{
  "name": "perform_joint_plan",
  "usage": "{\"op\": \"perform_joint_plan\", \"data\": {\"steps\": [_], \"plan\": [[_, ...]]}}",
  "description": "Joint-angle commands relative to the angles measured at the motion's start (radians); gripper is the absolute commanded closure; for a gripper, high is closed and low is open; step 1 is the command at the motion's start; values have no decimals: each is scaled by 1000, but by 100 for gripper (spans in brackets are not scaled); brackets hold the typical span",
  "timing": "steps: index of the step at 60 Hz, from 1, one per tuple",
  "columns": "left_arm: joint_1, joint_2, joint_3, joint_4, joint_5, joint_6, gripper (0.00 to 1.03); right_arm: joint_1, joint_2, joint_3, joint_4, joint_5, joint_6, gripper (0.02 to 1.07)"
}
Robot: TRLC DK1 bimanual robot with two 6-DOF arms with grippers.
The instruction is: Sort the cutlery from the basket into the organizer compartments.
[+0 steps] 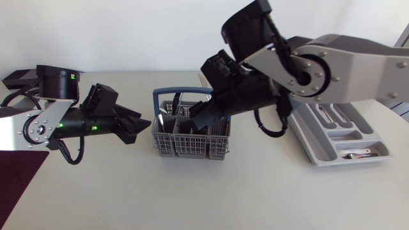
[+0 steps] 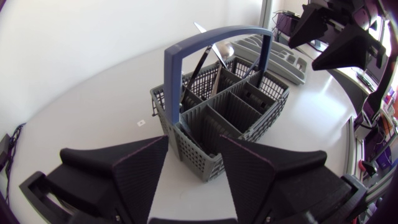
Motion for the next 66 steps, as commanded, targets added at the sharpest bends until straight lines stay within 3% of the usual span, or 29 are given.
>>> {"op": "perform_joint_plan", "data": {"steps": [1, 14, 33, 66], "plan": [[21, 26, -26, 22, 20, 4, 46, 27, 57, 38, 34, 16, 54, 33], [42, 63, -37, 65, 34, 1, 46, 79, 153, 71, 103, 36, 105, 33], [56, 143, -43, 128, 48, -2, 46, 159, 285, 127, 164, 139, 151, 33], [111, 224, -37, 177, 74, 3, 46, 171, 456, 246, 181, 210, 228, 33]]}}
